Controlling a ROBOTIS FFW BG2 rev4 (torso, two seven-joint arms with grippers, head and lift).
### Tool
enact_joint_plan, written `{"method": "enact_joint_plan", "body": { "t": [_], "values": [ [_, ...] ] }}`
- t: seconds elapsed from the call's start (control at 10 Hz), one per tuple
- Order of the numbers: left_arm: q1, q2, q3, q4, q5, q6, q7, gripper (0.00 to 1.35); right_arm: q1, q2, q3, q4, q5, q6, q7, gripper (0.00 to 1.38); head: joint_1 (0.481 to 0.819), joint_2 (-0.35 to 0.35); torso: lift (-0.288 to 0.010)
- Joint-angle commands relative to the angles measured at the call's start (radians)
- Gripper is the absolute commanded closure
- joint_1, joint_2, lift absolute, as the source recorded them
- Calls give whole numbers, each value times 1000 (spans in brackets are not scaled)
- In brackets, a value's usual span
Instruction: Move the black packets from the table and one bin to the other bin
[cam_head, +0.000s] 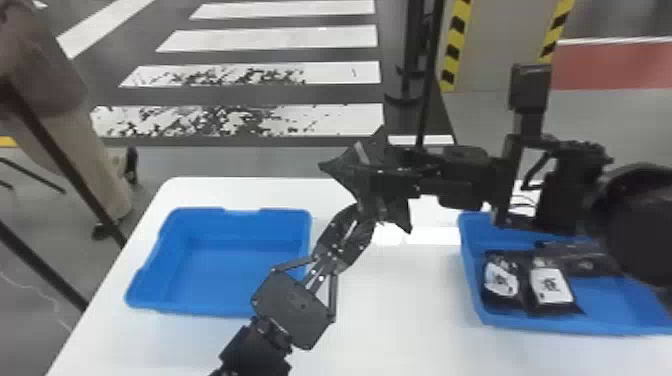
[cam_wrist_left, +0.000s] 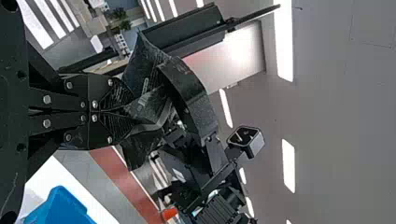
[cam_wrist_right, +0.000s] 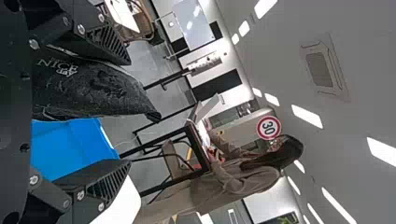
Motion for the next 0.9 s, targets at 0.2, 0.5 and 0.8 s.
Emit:
{"method": "enact_joint_plan", "body": {
  "t": [0.2,0.5,0.8],
  "values": [
    [-1,-3,3,10,7,0,1,1205,-2,-1,22,-21,22,11,-9,1274,695,93,-110],
    [9,-11,25,13,5,-5,-1,1205,6,-1,24,-46,24,38,-15,1274,695,111,-110],
    [9,-16,33,37,29,-32,1,1199,15,-1,22,-41,16,23,-21,1274,695,119,-110]
  ]
}}
